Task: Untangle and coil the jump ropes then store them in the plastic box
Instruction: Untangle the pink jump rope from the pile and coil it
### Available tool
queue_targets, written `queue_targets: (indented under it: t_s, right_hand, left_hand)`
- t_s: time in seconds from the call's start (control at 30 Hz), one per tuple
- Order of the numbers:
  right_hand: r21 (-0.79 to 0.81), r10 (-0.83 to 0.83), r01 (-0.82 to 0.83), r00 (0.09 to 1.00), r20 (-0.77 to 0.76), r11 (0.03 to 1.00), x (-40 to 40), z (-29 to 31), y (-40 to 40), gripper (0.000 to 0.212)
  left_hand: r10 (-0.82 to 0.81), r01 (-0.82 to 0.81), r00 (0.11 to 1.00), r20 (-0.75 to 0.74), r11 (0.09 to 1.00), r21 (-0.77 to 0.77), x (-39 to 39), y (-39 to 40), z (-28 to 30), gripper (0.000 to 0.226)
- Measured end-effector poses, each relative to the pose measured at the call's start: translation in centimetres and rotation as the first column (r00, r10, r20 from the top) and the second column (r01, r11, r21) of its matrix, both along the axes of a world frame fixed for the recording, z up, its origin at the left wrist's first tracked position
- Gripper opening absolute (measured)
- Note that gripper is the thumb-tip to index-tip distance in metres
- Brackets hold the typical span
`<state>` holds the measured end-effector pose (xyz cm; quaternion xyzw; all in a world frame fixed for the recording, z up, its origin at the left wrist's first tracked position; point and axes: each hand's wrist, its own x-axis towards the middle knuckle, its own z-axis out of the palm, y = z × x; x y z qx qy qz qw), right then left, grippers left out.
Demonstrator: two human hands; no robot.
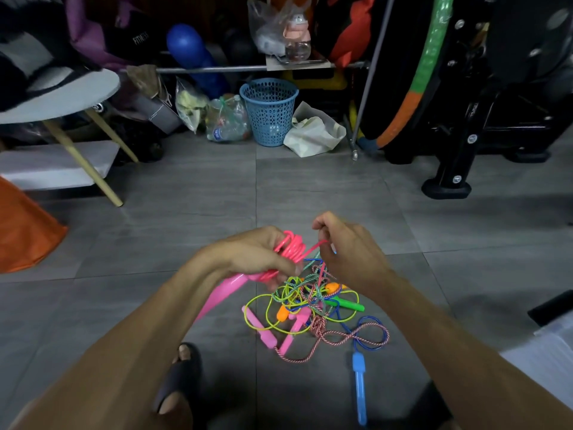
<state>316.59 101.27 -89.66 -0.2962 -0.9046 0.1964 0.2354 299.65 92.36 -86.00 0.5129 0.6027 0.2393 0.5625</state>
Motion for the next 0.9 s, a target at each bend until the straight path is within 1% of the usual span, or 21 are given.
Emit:
queue_targets:
  t_s: [0.07,0.13,0.2,0.27,0.33,0.4,0.43,0.47,0.5,0.53,0.57,0.6,0.67,0.73,0.77,0.8,0.87,0.9]
  right_hand:
    - [0.052,-0.053,0.056,0.997,-0.049,0.997,-0.4,-1.2,0.0,0.019]
    - [-0.018,-0.067,0.067,0.997,-0.026,0.998,-0.9,-2.6,0.0,0.015]
    - [-0.199,-0.074,0.079,0.997,0.032,0.977,-1.1,-4.0,0.2,0.014]
    - [-0.398,-0.073,0.106,0.993,0.096,0.911,-1.0,-5.5,0.7,0.019]
    - [-0.507,-0.048,0.117,0.988,0.147,0.854,-0.6,-6.7,0.8,0.024]
    - [-0.55,-0.075,0.138,0.988,0.135,0.824,-0.3,-6.8,0.8,0.024]
    - [-0.603,-0.124,0.135,0.99,0.06,0.787,-0.3,-6.1,0.7,0.022]
    - [-0.697,-0.199,0.104,0.978,-0.057,0.71,-0.4,-5.1,0.6,0.02]
    - [-0.794,-0.28,0.028,0.943,-0.181,0.607,-0.7,-3.8,0.5,0.018]
    - [-0.856,-0.343,-0.059,0.9,-0.268,0.514,-0.8,-2.3,0.4,0.018]
    - [-0.877,-0.371,-0.118,0.874,-0.314,0.465,-0.9,-1.0,0.6,0.018]
    - [-0.883,-0.384,-0.14,0.862,-0.332,0.449,-0.8,0.2,0.8,0.018]
    - [-0.877,-0.442,-0.126,0.825,-0.352,0.463,-0.2,2.7,1.6,0.017]
    - [-0.855,-0.494,-0.123,0.771,-0.402,0.504,0.6,4.1,2.4,0.011]
    - [-0.844,-0.489,-0.115,0.77,-0.409,0.525,0.8,4.1,2.6,0.008]
    - [-0.83,-0.476,-0.075,0.789,-0.388,0.553,0.8,3.8,2.6,0.007]
    - [-0.802,-0.456,0.037,0.838,-0.299,0.596,0.8,3.0,2.6,0.002]
    - [-0.798,-0.446,0.045,0.847,-0.288,0.6,0.8,3.1,2.5,0.007]
  left_hand:
    - [0.048,-0.051,0.979,0.199,0.999,0.01,-0.2,0.0,0.2,0.01]
    - [0.065,-0.08,0.932,0.357,0.996,0.027,-0.3,-0.2,0.6,0.008]
    - [0.076,-0.115,0.871,0.486,0.992,0.052,-0.2,-0.4,1.0,0.009]
    - [0.09,-0.166,0.803,0.59,0.983,0.075,-0.4,-0.6,1.4,0.006]
    - [0.127,-0.216,0.739,0.661,0.975,0.054,-0.8,-0.7,1.6,0.017]
    - [0.249,-0.335,0.708,0.661,0.942,0.003,-1.2,-0.7,1.4,0.015]
    - [0.334,-0.412,0.696,0.636,0.911,-0.028,-1.5,-0.5,1.2,0.011]
    - [0.42,-0.486,0.689,0.59,0.873,-0.055,-1.7,-0.4,1.0,0.007]
    - [0.486,-0.538,0.697,0.527,0.841,-0.063,-1.9,-0.2,0.8,0.005]
    - [0.534,-0.573,0.707,0.463,0.817,-0.067,-2.1,-0.2,0.6,0.003]
    - [0.566,-0.593,0.713,0.414,0.802,-0.073,-2.3,-0.1,0.3,0.006]
    - [0.589,-0.607,0.713,0.381,0.79,-0.085,-2.4,-0.1,0.0,0.01]
    - [0.611,-0.619,0.718,0.334,0.78,-0.095,-2.4,-0.1,-0.5,0.014]
    - [0.606,-0.607,0.744,0.284,0.789,-0.092,-2.2,-0.2,-0.8,0.015]
    - [0.6,-0.599,0.755,0.265,0.795,-0.091,-2.2,-0.2,-0.9,0.016]
    - [0.594,-0.592,0.763,0.255,0.8,-0.095,-2.2,-0.3,-1.0,0.016]
    - [0.59,-0.583,0.763,0.265,0.805,-0.112,-1.7,-0.3,-1.0,0.016]
    - [0.588,-0.58,0.76,0.276,0.806,-0.117,-1.5,-0.3,-1.0,0.016]
